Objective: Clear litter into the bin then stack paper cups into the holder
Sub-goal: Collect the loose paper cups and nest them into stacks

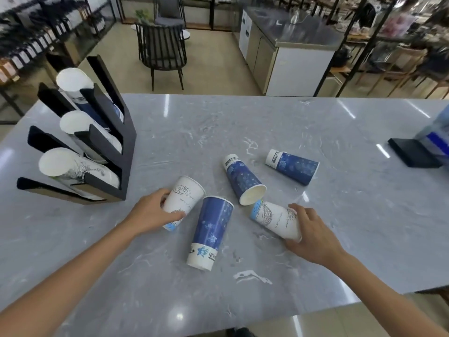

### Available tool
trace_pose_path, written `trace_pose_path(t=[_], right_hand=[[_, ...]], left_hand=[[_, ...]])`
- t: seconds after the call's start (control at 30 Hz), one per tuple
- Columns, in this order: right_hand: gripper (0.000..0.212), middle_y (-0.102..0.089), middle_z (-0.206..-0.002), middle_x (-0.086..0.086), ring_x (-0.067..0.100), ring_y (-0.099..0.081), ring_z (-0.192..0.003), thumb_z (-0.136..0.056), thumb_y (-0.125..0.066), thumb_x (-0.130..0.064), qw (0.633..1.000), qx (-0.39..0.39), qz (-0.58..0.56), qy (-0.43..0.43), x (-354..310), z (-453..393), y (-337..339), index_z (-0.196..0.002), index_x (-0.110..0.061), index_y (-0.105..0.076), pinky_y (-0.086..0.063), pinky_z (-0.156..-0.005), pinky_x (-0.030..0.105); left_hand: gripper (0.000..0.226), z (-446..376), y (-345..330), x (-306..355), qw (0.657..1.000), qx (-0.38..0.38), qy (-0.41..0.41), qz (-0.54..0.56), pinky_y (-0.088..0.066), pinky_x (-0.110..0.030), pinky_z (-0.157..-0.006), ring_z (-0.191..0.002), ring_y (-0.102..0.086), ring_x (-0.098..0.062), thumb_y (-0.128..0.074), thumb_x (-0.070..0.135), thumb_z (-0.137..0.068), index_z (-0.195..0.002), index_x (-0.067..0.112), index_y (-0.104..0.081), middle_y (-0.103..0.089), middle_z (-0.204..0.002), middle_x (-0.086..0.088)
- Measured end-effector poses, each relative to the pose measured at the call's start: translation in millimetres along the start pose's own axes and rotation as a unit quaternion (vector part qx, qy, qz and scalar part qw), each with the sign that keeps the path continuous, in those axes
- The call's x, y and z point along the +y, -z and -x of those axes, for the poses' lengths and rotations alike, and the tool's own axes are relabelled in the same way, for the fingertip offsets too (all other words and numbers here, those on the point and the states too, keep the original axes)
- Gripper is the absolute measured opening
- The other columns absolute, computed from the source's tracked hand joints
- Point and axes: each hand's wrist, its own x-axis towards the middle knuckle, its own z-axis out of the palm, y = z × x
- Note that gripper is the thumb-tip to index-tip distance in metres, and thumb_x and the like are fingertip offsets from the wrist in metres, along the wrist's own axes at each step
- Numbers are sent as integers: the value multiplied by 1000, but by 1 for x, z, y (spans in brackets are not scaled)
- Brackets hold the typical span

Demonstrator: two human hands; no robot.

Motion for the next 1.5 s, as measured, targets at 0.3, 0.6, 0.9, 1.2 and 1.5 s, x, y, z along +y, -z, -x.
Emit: trace_pose_path(t=[0.3, 0.6, 0.9, 1.2, 1.5], right_hand=[[82, -48, -128, -5, 22, -57, -109, -68, -77, -48, 986, 57, 14, 155, -4, -14, 52, -137, -30, -36, -46, -74, 28], [80, -57, -125, -5, 22, -61, -108, -65, -81, -46, 953, 112, 0, 282, -45, -25, 87, -135, -28, -45, -53, -82, 32], [78, -58, -128, -2, 22, -63, -106, -68, -82, -45, 917, 127, 14, 377, -79, -27, 93, -135, -27, -48, -43, -82, 23], [93, -42, -145, -8, 20, -59, -117, -70, -76, -60, 902, 124, -13, 413, -101, -26, 91, -146, -37, -29, -58, -80, 37], [95, -42, -152, -1, 20, -58, -125, -70, -80, -63, 884, 99, -37, 455, -132, -23, 83, -149, -25, -43, -54, -89, 31]], left_hand=[[81, 29, 37, 39, 990, 89, -52, -99, -53, -40, -93, -113, -63, -17, -82, 49, -62, -135, 37, -50, -63, -130, 12], [83, 65, 62, 82, 949, 122, -191, -217, -42, -22, -85, -127, -51, -4, -78, 42, -71, -146, 41, -42, -51, -143, 22], [74, 85, 67, 106, 909, 143, -288, -267, -55, -27, -85, -117, -60, -8, -76, 42, -73, -142, 33, -51, -60, -135, 17], [73, 88, 66, 112, 910, 134, -307, -244, -53, -30, -92, -121, -57, -6, -74, 40, -75, -143, 37, -48, -58, -137, 21], [70, 99, 67, 114, 912, 140, -320, -216, -50, -32, -98, -122, -57, -8, -77, 38, -75, -140, 32, -54, -60, -134, 18]])
